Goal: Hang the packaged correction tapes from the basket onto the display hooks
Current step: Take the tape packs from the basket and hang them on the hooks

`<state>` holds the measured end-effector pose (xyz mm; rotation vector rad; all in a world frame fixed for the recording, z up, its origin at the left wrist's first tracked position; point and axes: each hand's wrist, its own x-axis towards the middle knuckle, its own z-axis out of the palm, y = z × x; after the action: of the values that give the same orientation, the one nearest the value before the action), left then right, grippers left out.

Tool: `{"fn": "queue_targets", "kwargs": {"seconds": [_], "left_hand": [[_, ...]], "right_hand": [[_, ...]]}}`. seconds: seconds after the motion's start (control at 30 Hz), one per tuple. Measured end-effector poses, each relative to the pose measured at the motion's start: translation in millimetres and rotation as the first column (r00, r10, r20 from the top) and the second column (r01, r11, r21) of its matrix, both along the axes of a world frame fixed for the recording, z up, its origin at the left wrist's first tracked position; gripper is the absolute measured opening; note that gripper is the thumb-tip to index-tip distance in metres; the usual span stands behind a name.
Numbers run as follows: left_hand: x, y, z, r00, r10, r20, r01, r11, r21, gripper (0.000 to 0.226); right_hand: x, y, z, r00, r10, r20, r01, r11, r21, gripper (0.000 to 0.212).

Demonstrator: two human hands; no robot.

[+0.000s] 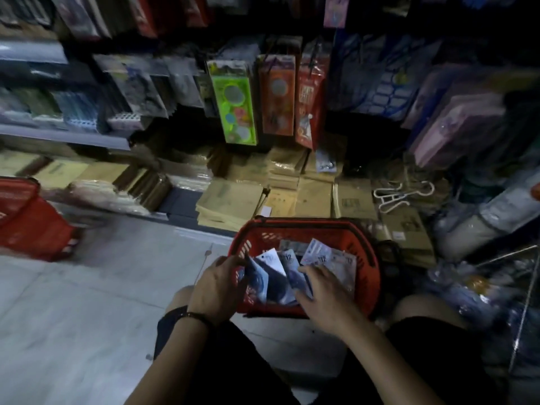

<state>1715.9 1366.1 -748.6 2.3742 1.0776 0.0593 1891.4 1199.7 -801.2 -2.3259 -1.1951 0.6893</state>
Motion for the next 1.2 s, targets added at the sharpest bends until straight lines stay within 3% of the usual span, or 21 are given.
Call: {"fn": "queue_targets", "kwargs": {"seconds": [0.2,0.33,0.47,0.6,0.7,0.77,0.83,0.93,1.0,1.1,1.2], "left_hand": [[-21,-4,0,0.998,-0.007,-0.064,-0.006,0.981,-0.192,0.059],[-4,24,-26,0.995,0.03,-0.091,-0.054,0.96,-0.274,0.051],[15,44,-93,0.968,0.25,-0.034,-0.236,0.848,-0.475,0.038],[23,61,-171,0.952,0.3,-0.053,-0.275,0.77,-0.575,0.057],[25,64,-165,0.968,0.24,-0.077,-0.236,0.761,-0.604,0.065],[22,65,-165,0.992,0.102,-0.079,-0.129,0.734,-0.667,0.06],[21,64,-165,0.998,-0.017,-0.053,-0.028,0.667,-0.745,0.069],[23,66,-176,1.0,-0.014,-0.015,-0.003,0.606,-0.795,0.08],[25,66,-178,0.999,-0.036,-0.011,0.012,0.586,-0.81,0.077],[31,66,-173,0.998,-0.05,-0.029,0.003,0.548,-0.837,0.072],[34,66,-180,1.0,-0.022,-0.019,-0.004,0.553,-0.833,0.052]], "right_hand": [[-13,2,-1,1.0,-0.007,-0.021,0.007,1.0,-0.021,0.042],[-10,37,-15,0.997,-0.014,-0.072,0.007,0.996,-0.089,0.045],[-10,84,-41,0.989,-0.076,-0.13,0.055,0.986,-0.16,0.045],[-12,125,-70,0.958,-0.193,-0.211,0.143,0.963,-0.227,0.047],[-13,152,-92,0.943,-0.228,-0.242,0.151,0.942,-0.299,0.059],[-13,170,-108,0.91,-0.277,-0.308,0.169,0.927,-0.333,0.073],[-13,185,-125,0.877,-0.315,-0.362,0.185,0.918,-0.35,0.077],[-16,197,-143,0.884,-0.324,-0.337,0.182,0.902,-0.39,0.091],[-18,199,-153,0.899,-0.341,-0.277,0.212,0.889,-0.407,0.083],[-18,201,-155,0.909,-0.354,-0.221,0.247,0.883,-0.399,0.05],[-12,198,-158,0.893,-0.375,-0.249,0.27,0.888,-0.372,0.047]]}}
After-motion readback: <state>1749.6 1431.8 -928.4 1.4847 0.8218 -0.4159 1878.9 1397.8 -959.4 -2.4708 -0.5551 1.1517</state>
